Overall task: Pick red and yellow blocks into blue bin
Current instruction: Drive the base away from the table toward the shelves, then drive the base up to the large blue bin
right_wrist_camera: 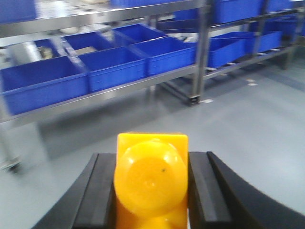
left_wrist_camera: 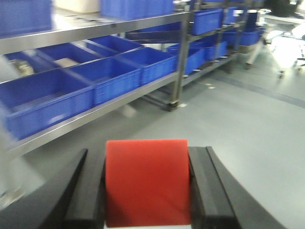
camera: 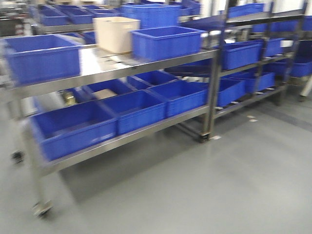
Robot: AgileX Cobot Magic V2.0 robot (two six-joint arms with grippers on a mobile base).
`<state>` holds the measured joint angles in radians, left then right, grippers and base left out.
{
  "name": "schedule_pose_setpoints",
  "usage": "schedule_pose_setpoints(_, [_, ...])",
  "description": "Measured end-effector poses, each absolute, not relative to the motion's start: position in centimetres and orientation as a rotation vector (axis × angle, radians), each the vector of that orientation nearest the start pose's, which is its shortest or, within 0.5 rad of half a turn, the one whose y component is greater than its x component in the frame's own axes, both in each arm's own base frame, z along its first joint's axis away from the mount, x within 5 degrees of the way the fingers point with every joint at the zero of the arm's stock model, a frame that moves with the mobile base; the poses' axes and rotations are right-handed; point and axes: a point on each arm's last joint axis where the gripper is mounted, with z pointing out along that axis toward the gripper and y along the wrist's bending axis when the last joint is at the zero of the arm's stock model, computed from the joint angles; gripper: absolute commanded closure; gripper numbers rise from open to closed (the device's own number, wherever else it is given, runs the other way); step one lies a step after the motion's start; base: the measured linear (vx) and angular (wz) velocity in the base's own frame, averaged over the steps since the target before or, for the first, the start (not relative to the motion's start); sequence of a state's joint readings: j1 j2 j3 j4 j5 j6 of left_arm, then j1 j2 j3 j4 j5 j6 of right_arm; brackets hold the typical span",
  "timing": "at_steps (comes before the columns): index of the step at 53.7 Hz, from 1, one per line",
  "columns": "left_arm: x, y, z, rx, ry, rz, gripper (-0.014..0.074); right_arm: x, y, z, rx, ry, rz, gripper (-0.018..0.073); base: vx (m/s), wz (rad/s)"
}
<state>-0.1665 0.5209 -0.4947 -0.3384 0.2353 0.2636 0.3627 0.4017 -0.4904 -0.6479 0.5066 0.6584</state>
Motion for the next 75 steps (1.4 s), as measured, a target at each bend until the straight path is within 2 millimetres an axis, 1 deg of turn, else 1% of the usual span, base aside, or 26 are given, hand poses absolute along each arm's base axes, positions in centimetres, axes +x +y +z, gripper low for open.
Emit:
schedule_pose_setpoints(27, [11.02, -2.57, 31.95, 0.144, 1.733, -0.239, 0.0596, 8.68, 0.44, 31.37, -0.05, 1.8, 0.042, 0.0569, 0.61, -0.49])
schedule_pose_setpoints(75, [11.02, -2.57, 31.95, 0.144, 1.733, -0.239, 0.0596, 8.68, 0.44, 31.37, -0.05, 1.8, 0.042, 0.0569, 0.62, -0.26])
